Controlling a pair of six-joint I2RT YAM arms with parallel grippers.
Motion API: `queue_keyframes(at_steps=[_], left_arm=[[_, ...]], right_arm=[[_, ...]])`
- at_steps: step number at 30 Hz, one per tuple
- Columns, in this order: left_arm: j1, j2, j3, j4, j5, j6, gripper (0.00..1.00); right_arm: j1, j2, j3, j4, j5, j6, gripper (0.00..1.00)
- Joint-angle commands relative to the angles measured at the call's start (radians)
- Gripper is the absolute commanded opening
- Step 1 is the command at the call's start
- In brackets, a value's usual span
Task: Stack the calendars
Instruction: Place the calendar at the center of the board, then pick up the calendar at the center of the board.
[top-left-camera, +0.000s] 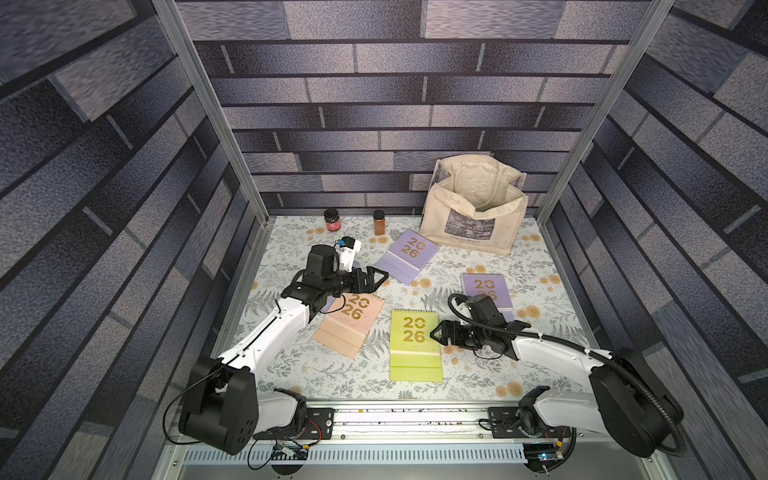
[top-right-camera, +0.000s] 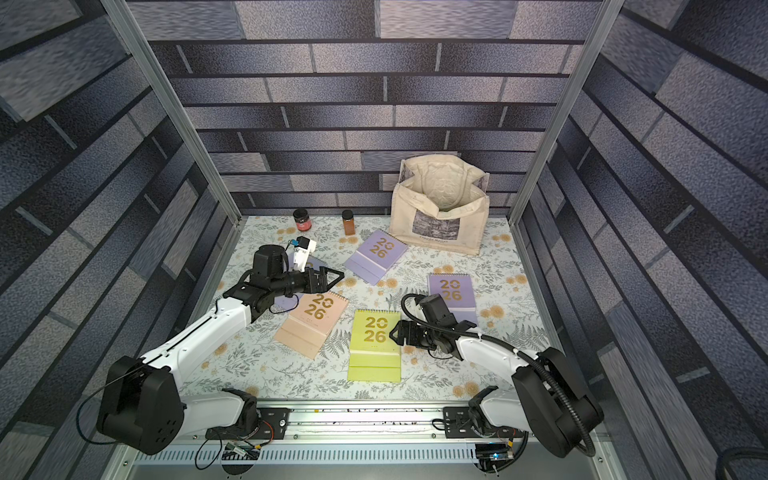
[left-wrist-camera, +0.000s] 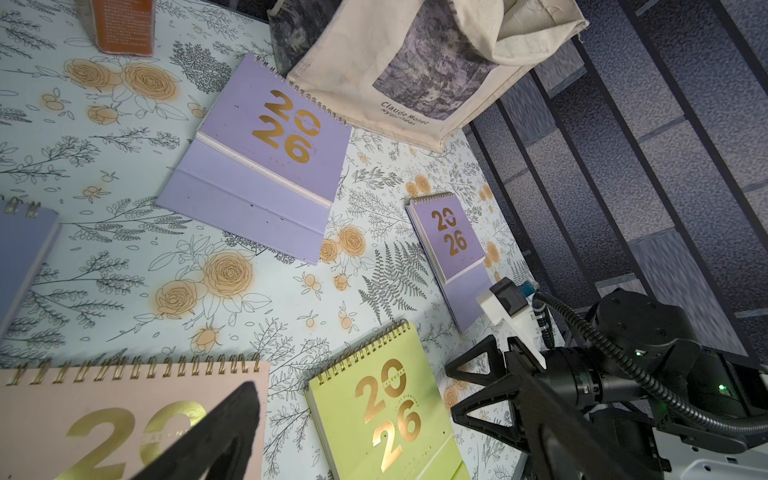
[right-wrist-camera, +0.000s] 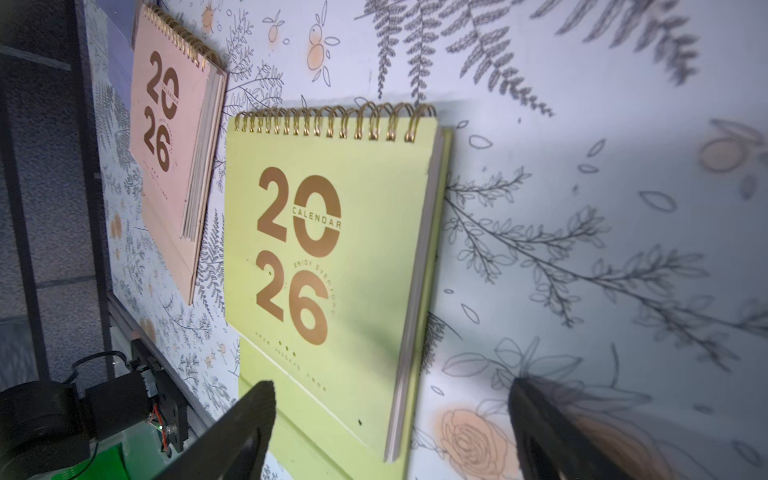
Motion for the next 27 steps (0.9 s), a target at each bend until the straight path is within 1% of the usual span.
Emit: queue_keyframes(at_steps=[1, 3, 6, 8, 11, 14, 17, 23, 27], left_arm=[[-0.004, -0.027, -0.003, -0.018, -0.012, 0.032, 1.00], [-0.010, -0.023, 0.003, -0.035, -0.032, 0.043, 1.00], [-0.037, -0.017, 0.027, -0.080, -0.089, 0.073, 1.00], [-0.062, -0.012, 0.041, -0.108, -0.139, 0.097, 1.00], [-0.079, 0.007, 0.060, -0.127, -0.164, 0.112, 1.00], [-0.090, 0.027, 0.074, -0.125, -0.164, 0.116, 1.00], [-0.109, 0.049, 0.091, -0.121, -0.165, 0.125, 1.00], [-0.158, 0.139, 0.161, -0.132, -0.166, 0.140, 1.00], [-0.186, 0.192, 0.203, -0.137, -0.170, 0.142, 1.00]], right_arm=[[-0.032, -0.024, 0.036, -0.280, 0.113, -0.048, 0.94], [-0.072, -0.051, 0.064, -0.332, 0.114, -0.075, 0.96], [-0.175, -0.097, 0.105, -0.411, 0.111, -0.123, 1.00], [-0.246, -0.125, 0.144, -0.464, 0.119, -0.161, 1.00], [-0.309, -0.132, 0.218, -0.516, 0.128, -0.210, 1.00], [-0.355, -0.107, 0.287, -0.551, 0.132, -0.234, 1.00], [-0.416, -0.079, 0.325, -0.552, 0.136, -0.246, 1.00], [-0.576, 0.036, 0.375, -0.486, 0.106, -0.264, 1.00], [-0.645, 0.106, 0.402, -0.441, 0.092, -0.284, 1.00]])
